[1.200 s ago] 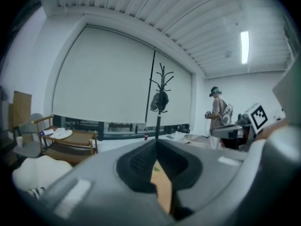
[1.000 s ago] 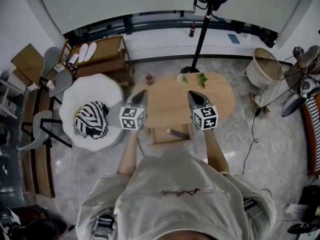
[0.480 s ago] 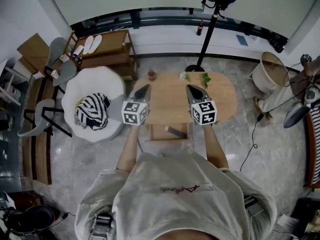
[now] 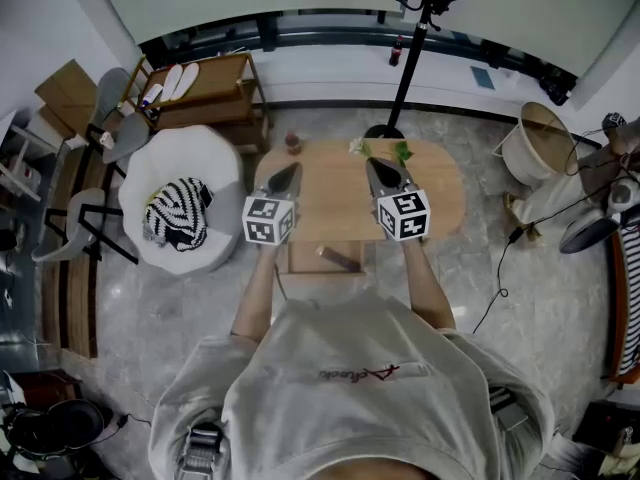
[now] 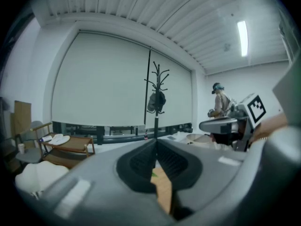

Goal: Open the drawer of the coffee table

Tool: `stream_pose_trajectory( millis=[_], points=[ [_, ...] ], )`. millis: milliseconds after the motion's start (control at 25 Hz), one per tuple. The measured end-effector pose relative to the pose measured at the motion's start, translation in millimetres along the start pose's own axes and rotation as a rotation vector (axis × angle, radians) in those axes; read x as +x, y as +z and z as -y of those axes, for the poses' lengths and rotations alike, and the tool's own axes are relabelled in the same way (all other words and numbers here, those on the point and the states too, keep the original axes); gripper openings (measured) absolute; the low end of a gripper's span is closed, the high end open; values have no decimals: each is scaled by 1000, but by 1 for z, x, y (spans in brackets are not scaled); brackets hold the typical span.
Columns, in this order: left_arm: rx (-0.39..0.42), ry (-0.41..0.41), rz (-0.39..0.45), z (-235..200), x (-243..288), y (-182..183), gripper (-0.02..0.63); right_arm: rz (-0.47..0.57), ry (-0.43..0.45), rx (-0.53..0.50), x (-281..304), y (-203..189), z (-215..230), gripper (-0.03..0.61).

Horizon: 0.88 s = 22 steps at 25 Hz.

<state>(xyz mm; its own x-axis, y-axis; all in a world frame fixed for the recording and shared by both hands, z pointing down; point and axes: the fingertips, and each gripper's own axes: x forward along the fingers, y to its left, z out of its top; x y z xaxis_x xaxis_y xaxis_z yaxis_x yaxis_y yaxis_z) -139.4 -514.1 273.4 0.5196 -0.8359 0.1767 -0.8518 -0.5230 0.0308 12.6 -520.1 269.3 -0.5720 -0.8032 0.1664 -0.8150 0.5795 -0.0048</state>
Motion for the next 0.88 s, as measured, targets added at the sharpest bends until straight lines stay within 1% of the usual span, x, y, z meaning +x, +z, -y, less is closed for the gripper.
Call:
stream_pose_trajectory(
  millis=[240, 440, 880],
  points=[
    [-7, 0, -4, 9, 3, -4, 2, 5, -15, 10, -10, -4, 9, 3],
    [-12, 5, -6, 6, 1, -5, 2, 5, -31, 27, -9, -6, 10, 3],
    [-17, 13, -9, -6, -3, -9, 2, -7, -24, 26, 0, -9, -1, 3]
  ],
)
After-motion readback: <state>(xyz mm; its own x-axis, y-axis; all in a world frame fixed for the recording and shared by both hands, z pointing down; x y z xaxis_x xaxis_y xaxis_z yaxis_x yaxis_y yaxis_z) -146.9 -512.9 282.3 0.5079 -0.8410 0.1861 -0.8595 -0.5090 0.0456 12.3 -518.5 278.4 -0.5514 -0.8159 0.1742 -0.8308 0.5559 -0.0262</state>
